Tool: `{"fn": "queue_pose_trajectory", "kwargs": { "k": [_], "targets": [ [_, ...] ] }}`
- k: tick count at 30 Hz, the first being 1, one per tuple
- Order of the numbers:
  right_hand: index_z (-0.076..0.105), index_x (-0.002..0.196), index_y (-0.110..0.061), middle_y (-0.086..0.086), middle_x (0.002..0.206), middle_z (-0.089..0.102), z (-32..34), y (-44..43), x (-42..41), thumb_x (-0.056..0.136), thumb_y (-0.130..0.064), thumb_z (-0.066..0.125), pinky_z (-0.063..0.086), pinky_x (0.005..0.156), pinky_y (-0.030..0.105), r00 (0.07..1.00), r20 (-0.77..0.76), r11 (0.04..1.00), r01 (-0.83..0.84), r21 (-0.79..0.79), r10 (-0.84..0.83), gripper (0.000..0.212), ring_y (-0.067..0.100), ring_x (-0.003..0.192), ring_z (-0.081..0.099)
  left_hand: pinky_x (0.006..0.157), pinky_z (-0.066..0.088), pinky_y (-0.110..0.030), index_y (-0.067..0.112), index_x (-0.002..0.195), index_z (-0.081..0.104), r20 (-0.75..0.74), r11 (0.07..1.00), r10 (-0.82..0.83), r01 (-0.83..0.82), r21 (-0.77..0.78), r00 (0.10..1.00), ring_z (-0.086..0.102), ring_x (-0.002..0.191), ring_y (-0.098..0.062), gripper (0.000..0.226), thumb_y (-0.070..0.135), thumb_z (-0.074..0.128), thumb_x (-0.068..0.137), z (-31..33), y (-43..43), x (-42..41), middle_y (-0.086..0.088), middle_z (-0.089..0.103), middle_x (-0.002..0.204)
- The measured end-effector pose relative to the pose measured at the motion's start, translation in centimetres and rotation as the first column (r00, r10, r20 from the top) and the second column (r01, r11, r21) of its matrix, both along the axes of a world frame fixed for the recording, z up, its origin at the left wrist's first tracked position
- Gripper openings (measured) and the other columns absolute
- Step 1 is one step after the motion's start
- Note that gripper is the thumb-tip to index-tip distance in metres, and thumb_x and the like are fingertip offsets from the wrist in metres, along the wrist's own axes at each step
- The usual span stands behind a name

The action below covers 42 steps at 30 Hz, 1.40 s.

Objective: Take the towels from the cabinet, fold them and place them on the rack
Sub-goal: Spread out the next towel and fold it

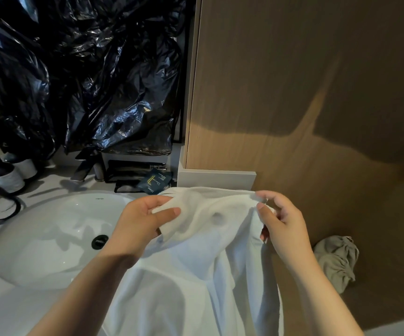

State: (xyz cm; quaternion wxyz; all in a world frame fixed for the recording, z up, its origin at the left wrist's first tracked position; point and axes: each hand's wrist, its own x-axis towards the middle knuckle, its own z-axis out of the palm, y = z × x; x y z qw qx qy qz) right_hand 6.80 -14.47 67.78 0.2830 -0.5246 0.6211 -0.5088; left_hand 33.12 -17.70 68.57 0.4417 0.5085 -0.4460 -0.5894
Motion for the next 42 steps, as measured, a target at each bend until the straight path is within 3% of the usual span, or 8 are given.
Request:
{"fn": "queue_pose_trajectory", "kwargs": {
  "k": [5,11,16,22,25,29,34,42],
  "targets": [
    [0.076,0.093,-0.021,0.004,0.061,0.060,2.8,0.5,0.6,0.099,-0.014,0.056,0.044,0.047,0.018,0.944,0.324,0.997,-0.049,-0.064,0.067,0.022,0.012,0.047,0.051,0.064,0.057,-0.022,0.000,0.104,0.070,-0.400,0.995,-0.042,0.076,0.071,0.916,0.073,0.083,-0.019,0.036,0.006,0.069,0.068,1.7,-0.4,-0.9,-0.015,0.074,0.099],
    [0.068,0.103,-0.002,0.013,0.087,0.076,4.5,0.2,3.2,0.089,0.006,0.061,0.057,0.067,0.019,0.823,0.489,0.943,-0.332,0.001,0.289,0.018,0.017,0.077,0.073,0.069,0.058,-0.023,0.002,0.098,0.072,-0.306,0.998,-0.024,0.003,-0.068,0.952,0.073,0.081,-0.020,0.020,0.000,0.068,0.078,3.3,-0.7,-2.9,-0.015,0.075,0.092],
    [0.069,0.090,0.006,0.010,0.073,0.073,2.2,0.0,4.1,0.092,0.009,0.058,0.054,0.062,0.019,0.922,0.284,0.956,-0.289,0.048,0.264,0.012,0.012,0.060,0.064,0.070,0.054,-0.036,0.009,0.080,0.073,0.156,0.978,0.141,-0.113,-0.177,0.978,0.063,0.062,-0.017,0.003,0.007,0.074,0.080,1.5,-0.7,-3.4,-0.010,0.072,0.069],
    [0.072,0.069,-0.030,-0.007,0.078,0.064,-0.4,-0.7,3.8,0.082,-0.021,0.077,0.041,0.066,0.013,0.949,-0.268,0.986,-0.150,0.073,0.164,0.016,0.006,0.069,0.056,0.057,0.055,-0.028,0.013,0.083,0.074,0.272,0.975,0.170,-0.122,-0.187,0.947,0.061,0.058,-0.015,0.006,0.017,0.077,0.080,-0.4,-0.2,-2.6,-0.006,0.070,0.074],
    [0.061,0.067,-0.036,-0.014,0.093,0.060,-1.2,-0.9,3.7,0.087,-0.029,0.072,0.040,0.065,0.014,0.937,-0.302,0.983,-0.159,0.087,0.178,0.023,0.005,0.067,0.053,0.050,0.049,-0.018,0.009,0.083,0.072,0.213,0.979,0.169,-0.139,-0.147,0.962,0.053,0.045,-0.008,0.007,0.014,0.076,0.081,-0.4,-0.2,-2.5,0.000,0.063,0.062],
    [0.052,0.070,-0.022,0.003,0.060,0.061,-1.2,-0.9,3.7,0.095,-0.033,0.060,0.049,0.052,0.031,0.923,-0.295,0.963,-0.203,0.175,0.248,0.029,0.018,0.053,0.059,0.053,0.053,-0.016,0.006,0.091,0.071,0.129,0.987,0.143,-0.132,-0.093,0.981,0.053,0.044,-0.006,0.006,0.004,0.069,0.085,-0.1,0.1,-2.4,0.002,0.062,0.056],
    [0.059,0.085,-0.026,-0.001,0.068,0.070,0.1,-0.8,3.7,0.093,-0.021,0.067,0.056,0.065,0.029,0.957,-0.140,0.961,-0.237,0.140,0.256,0.011,0.010,0.061,0.066,0.058,0.055,-0.015,0.003,0.092,0.067,-0.103,0.979,0.196,-0.188,0.083,0.975,0.068,0.060,-0.013,0.016,0.001,0.076,0.078,0.5,0.3,-2.2,-0.008,0.074,0.077],
    [0.066,0.074,-0.013,0.002,0.061,0.070,4.9,0.2,6.2,0.082,-0.016,0.078,0.060,0.058,0.035,0.963,-0.039,0.960,-0.270,-0.077,0.268,0.015,0.021,0.056,0.067,0.057,0.054,-0.015,0.003,0.090,0.072,-0.093,0.982,0.181,-0.184,-0.032,0.979,0.062,0.052,-0.008,0.014,0.007,0.077,0.078,1.7,0.6,-2.6,-0.003,0.071,0.065]
  ]
}}
